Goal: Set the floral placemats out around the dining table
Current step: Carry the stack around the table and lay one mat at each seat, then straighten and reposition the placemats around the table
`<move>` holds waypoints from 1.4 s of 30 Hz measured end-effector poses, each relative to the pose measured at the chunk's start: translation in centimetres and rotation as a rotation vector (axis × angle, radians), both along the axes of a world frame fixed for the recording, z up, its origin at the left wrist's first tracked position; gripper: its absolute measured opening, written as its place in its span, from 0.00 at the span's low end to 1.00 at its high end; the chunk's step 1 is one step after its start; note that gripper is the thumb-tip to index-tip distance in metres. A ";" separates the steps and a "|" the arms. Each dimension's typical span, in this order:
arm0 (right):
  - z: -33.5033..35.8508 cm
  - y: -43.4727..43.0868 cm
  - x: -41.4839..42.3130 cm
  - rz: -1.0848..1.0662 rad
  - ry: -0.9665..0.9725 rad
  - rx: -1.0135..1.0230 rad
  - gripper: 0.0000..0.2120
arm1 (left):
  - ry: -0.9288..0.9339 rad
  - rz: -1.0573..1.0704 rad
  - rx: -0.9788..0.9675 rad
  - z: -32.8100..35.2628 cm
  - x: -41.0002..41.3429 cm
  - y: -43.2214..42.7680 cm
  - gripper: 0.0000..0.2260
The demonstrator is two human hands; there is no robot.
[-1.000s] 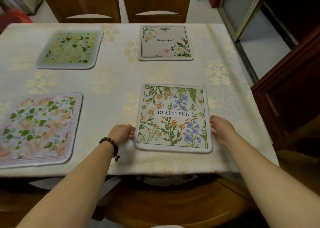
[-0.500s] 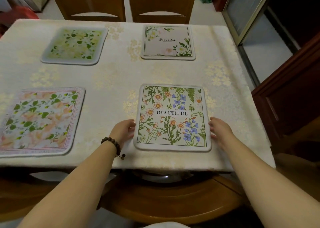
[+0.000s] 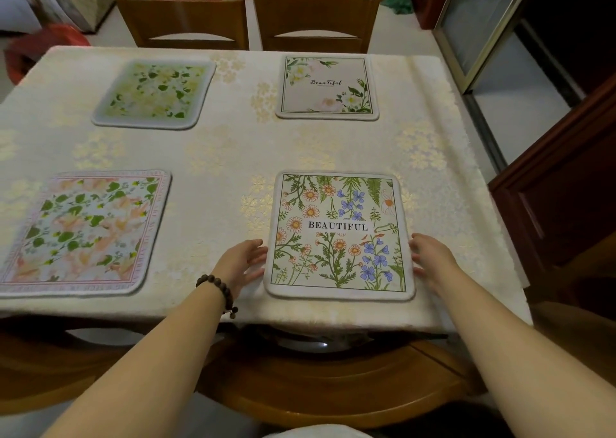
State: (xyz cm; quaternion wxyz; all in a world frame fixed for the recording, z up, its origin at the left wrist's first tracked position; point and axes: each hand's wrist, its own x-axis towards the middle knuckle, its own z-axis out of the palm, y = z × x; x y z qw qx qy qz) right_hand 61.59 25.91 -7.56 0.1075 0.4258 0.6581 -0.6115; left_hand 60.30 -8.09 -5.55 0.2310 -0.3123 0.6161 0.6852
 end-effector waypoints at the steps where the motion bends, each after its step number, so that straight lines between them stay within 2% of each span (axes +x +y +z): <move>1: 0.2 -0.1 0.0 0.009 0.000 0.033 0.13 | 0.003 0.010 0.000 0.1 0.0 -0.1 0.15; 3: 0.7 -0.5 -0.1 0.037 0.028 0.123 0.10 | 0.014 0.035 -0.032 0.3 0.0 -0.3 0.15; 5: 1.1 -1.5 -0.3 0.067 0.086 0.130 0.10 | 0.040 0.093 -0.080 0.6 -0.1 -0.8 0.15; 8: 1.9 -4.3 -1.0 0.124 0.118 0.083 0.18 | 0.088 0.251 -0.132 1.0 0.1 -2.0 0.14; 21: 6.1 -24.7 -5.3 0.810 0.249 -0.133 0.15 | 0.265 0.883 -0.129 6.5 7.9 -13.7 0.08; 26: 8.8 -32.7 -4.9 0.985 0.297 -0.190 0.11 | 0.377 1.056 -0.199 9.1 12.6 -18.0 0.11; 35: 11.6 -43.3 -3.2 1.097 0.319 -0.235 0.11 | 0.398 1.261 -0.215 10.0 19.8 -24.9 0.11; 42: 10.5 -50.5 -2.0 1.075 0.316 -0.221 0.10 | 0.377 1.252 -0.190 8.2 21.1 -32.0 0.15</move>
